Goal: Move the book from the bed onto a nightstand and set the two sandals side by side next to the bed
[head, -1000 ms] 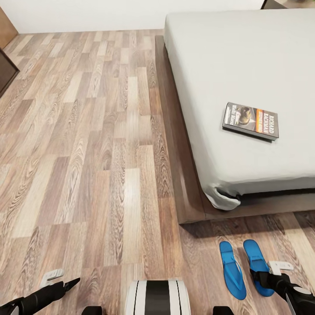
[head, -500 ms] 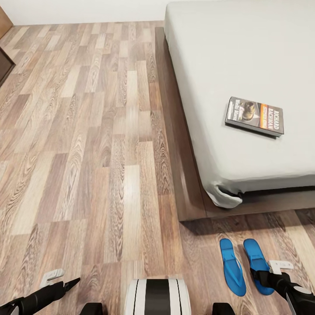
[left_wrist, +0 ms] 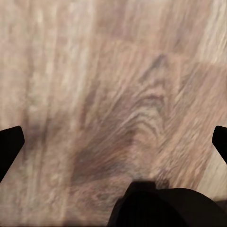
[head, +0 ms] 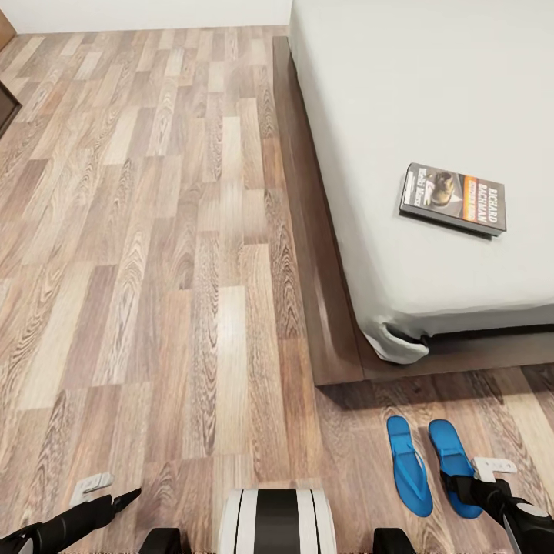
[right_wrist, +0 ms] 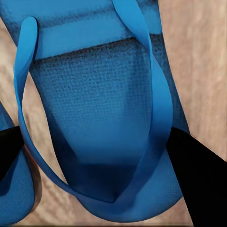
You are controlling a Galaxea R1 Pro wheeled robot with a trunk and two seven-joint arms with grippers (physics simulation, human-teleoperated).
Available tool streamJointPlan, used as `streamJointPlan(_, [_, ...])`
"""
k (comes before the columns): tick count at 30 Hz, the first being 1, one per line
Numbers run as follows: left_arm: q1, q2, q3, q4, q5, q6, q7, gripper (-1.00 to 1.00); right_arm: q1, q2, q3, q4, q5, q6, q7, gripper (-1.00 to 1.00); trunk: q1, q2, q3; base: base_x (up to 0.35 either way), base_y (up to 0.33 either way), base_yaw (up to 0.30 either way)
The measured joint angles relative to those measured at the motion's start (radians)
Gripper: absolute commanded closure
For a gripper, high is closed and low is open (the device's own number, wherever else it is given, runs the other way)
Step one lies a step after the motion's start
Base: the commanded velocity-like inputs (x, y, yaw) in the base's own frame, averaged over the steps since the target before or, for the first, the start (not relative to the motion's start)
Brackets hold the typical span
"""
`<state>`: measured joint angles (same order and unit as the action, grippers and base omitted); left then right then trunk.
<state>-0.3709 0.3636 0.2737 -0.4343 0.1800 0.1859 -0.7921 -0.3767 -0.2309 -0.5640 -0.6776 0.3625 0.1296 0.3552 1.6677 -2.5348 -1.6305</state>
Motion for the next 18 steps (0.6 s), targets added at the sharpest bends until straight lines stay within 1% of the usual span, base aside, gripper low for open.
streamJointPlan(4, [0.000, 0.000, 0.000, 0.000, 0.000, 0.000, 0.000, -1.00, 0.000, 0.000, 0.000, 0.000, 0.000, 0.000, 0.000, 1.00, 0.002, -0.001, -0.015, 0.000, 0.000, 0.000])
streamJointPlan(11, [0.000, 0.000, 0.001, 0.000, 0.000, 0.000, 0.000, -1.00, 0.000, 0.000, 0.001, 0.000, 0.000, 0.000, 0.000, 1.00, 0.002, -0.001, -0.016, 0.002, 0.000, 0.000])
streamJointPlan(14, [0.000, 0.000, 0.001, 0.000, 0.000, 0.000, 0.001, -1.00, 0.000, 0.000, 0.001, 0.000, 0.000, 0.000, 0.001, 1.00, 0.001, -0.001, -0.016, 0.147, 0.041, 0.000])
streamJointPlan(18, [0.000, 0.000, 0.001, 0.000, 0.000, 0.000, 0.001, -1.00, 0.000, 0.000, 0.001, 0.000, 0.000, 0.000, 0.001, 1.00, 0.002, -0.001, -0.016, 0.050, 0.015, 0.000])
